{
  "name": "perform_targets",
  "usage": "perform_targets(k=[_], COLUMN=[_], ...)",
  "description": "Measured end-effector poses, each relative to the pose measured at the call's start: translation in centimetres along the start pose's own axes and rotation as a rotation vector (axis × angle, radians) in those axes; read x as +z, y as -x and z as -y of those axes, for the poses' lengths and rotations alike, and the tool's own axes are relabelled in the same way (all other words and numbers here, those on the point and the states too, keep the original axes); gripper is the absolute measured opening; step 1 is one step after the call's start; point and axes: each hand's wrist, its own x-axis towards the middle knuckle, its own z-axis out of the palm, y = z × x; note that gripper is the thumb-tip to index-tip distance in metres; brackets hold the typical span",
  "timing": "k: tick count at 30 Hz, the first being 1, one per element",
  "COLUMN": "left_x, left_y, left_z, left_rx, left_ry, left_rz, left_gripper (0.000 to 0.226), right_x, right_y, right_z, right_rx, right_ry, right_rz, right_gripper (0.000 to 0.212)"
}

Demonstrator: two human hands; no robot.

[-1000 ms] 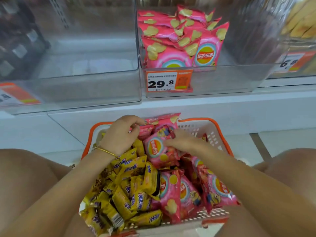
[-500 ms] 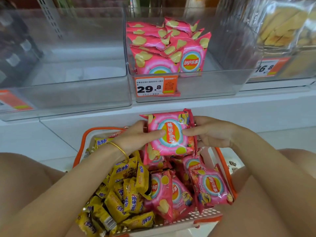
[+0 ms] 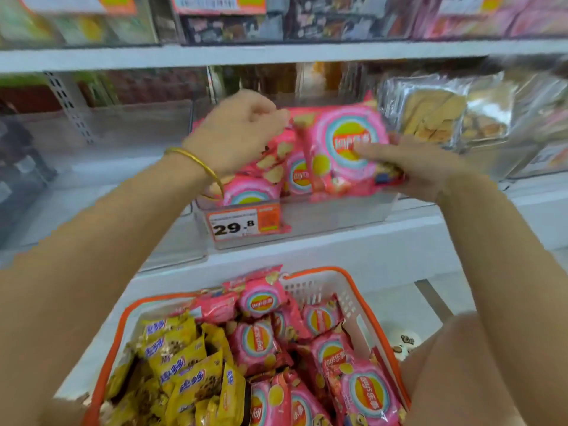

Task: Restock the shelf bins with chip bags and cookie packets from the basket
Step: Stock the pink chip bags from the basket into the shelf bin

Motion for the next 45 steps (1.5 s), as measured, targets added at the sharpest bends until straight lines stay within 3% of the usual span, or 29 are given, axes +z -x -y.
perform_targets(k=[2, 4, 8, 12, 16, 20, 24, 27, 29, 31, 32, 34, 36, 39, 41, 45], left_x=[-0.1, 0.6, 2.6, 2.9, 2.8, 2.8, 2.8, 2.9, 2.9, 2.9, 2.9, 3.5, 4.4, 6.0, 7.0, 8.2], left_y=[-2.0, -3.3, -4.0, -3.8, -4.0, -4.1, -3.6, -2.7, -1.3, 1.2, 2.8, 6.6, 10.2, 14.0, 15.3, 16.5], left_z=[1.0, 2.5, 4.9, 5.9, 6.3, 6.5, 6.2, 5.8, 5.1, 4.3, 4.1, 4.7, 6.7, 11.0, 12.9, 14.2], left_rx=[0.065, 0.076, 0.035, -0.035, -0.034, -0.031, 0.043, 0.154, 0.276, 0.403, 0.455, 0.483, 0.43, 0.263, 0.161, 0.094], left_ry=[-0.318, -0.546, -0.748, -0.739, -0.716, -0.706, -0.685, -0.672, -0.611, -0.547, -0.512, -0.451, -0.429, -0.43, -0.406, -0.369], left_rz=[-0.073, 0.039, 0.247, 0.253, 0.262, 0.263, 0.117, 0.011, -0.097, -0.181, -0.204, -0.179, -0.088, 0.099, 0.187, 0.247], left_gripper=[0.026, 0.038, 0.038, 0.042, 0.043, 0.036, 0.02, 0.038, 0.038, 0.033, 0.03, 0.027, 0.026, 0.031, 0.037, 0.033], right_x=[-0.8, -0.4, 0.8, 0.8, 1.5, 1.6, 1.4, 0.9, 0.6, 0.7, 1.1, 2.8, 5.2, 9.1, 10.6, 9.6], right_y=[-2.6, -5.1, -8.8, -10.3, -11.0, -11.5, -11.2, -10.1, -8.2, -5.8, -4.4, -0.9, 1.9, 2.7, 1.7, 1.4], right_z=[0.5, 0.4, -1.3, -2.9, -4.2, -4.7, -4.0, -2.7, -1.0, 0.2, 0.3, -0.6, -3.4, -10.6, -16.4, -23.3], right_rx=[-0.01, -0.026, 0.086, 0.236, 0.269, 0.301, 0.321, 0.378, 0.331, 0.101, -0.008, -0.208, -0.236, 0.024, 0.187, 0.332], right_ry=[0.009, 0.094, 0.214, 0.606, 0.444, 0.642, 0.733, 0.679, 0.845, 1.044, 1.021, 0.775, 0.723, 1.096, 1.302, 1.508], right_rz=[-0.139, -0.194, -0.089, -0.05, 0.023, 0.079, 0.108, 0.058, -0.1, -0.271, -0.349, -0.391, -0.19, 0.332, 0.573, 0.718], right_gripper=[0.024, 0.023, 0.036, 0.054, 0.049, 0.052, 0.048, 0.024, 0.022, 0.036, 0.043, 0.031, 0.019, 0.025, 0.033, 0.062])
